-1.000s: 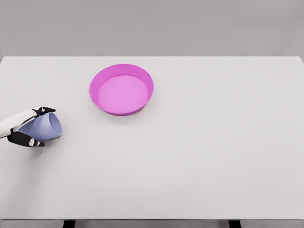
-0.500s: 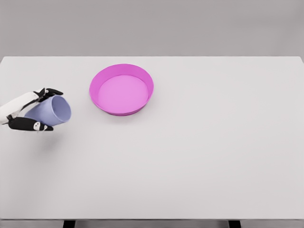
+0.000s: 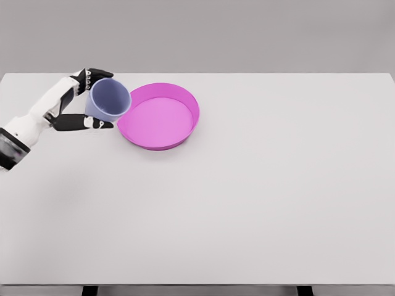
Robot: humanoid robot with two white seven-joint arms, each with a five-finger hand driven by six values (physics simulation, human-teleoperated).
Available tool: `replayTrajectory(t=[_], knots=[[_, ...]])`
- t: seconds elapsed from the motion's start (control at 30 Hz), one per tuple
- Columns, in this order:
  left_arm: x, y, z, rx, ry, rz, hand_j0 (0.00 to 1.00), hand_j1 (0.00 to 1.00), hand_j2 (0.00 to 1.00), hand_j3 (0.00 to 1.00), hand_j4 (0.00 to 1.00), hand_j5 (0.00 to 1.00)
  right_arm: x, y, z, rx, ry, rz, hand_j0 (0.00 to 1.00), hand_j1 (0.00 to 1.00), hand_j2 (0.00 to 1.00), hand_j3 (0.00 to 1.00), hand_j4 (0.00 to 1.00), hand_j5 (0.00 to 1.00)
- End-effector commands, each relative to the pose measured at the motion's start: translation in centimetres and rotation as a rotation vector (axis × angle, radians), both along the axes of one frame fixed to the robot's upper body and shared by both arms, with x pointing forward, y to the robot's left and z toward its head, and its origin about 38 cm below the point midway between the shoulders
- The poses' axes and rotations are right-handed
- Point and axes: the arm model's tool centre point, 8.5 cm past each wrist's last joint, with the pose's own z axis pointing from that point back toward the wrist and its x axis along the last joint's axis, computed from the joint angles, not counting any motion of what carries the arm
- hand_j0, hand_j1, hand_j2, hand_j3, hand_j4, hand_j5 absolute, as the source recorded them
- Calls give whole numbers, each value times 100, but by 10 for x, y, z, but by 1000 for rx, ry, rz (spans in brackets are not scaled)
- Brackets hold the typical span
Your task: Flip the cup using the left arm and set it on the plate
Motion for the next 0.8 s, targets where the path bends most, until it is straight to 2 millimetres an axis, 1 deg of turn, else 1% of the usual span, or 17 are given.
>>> replayTrajectory(t=[0.0, 0.07, 0.1, 0.17, 0.2, 0.23, 0.27, 0.33, 0.37, 0.5, 0.53, 0.6, 0.63, 0.67, 0.77], knots=[[3, -21, -21, -64, 44, -20, 63, 63, 63, 63, 63, 63, 0, 0, 0, 0, 0, 0, 100, 100, 100, 100, 100, 100], [7, -37, -23, -109, 39, -32, 62, 62, 62, 62, 62, 62, 1, 0, 0, 0, -1, 0, 100, 100, 100, 100, 100, 100], [9, -49, -24, -122, 42, -57, 62, 62, 62, 62, 62, 62, 1, 0, 0, 0, -1, 0, 100, 100, 100, 100, 100, 100], [16, -64, -27, -169, 44, -62, 62, 62, 62, 62, 62, 62, 0, 0, 0, 0, 0, 0, 100, 100, 100, 100, 100, 100], [21, -69, -26, -187, 43, -60, 62, 62, 62, 62, 62, 62, 0, 0, 0, 0, 0, 0, 100, 100, 100, 100, 100, 100], [22, -75, -27, -209, 46, -65, 62, 62, 62, 62, 62, 62, 1, 0, 0, 0, -1, 0, 100, 100, 100, 100, 100, 100], [24, -82, -34, -234, 63, -63, 62, 62, 62, 62, 62, 62, 1, 0, 0, 0, -1, 0, 100, 100, 100, 100, 100, 100], [25, -92, -39, -269, 77, -70, 61, 61, 61, 61, 61, 61, 0, 0, 0, 0, 0, -2, 100, 100, 100, 100, 100, 100], [28, -97, -33, -290, 47, -83, 60, 60, 60, 60, 60, 60, 0, 0, 0, 0, 0, 0, 100, 100, 100, 100, 100, 100], [36, -100, -39, -325, 30, -76, 60, 60, 60, 60, 60, 60, 1, 0, 0, 0, -1, 0, 100, 100, 100, 100, 100, 100], [38, -105, -46, -353, 36, -73, 60, 60, 60, 60, 60, 60, 1, 0, 0, 0, -1, 0, 100, 100, 100, 100, 100, 100], [41, -101, -54, -403, 68, -56, 60, 60, 60, 60, 60, 60, 1, 0, 0, 0, -1, 0, 100, 100, 100, 100, 100, 100], [42, -104, -58, -431, 83, -52, 60, 60, 60, 60, 60, 60, 0, 0, 0, 0, 0, 0, 100, 100, 100, 100, 100, 100], [45, -103, -62, -451, 91, -44, 60, 60, 60, 60, 60, 60, 1, 0, 0, 0, -1, 0, 100, 100, 100, 100, 100, 100], [54, -91, -67, -467, 73, -14, 60, 60, 60, 60, 60, 60, 0, 0, 0, 0, 0, 0, 100, 100, 100, 100, 100, 100]])
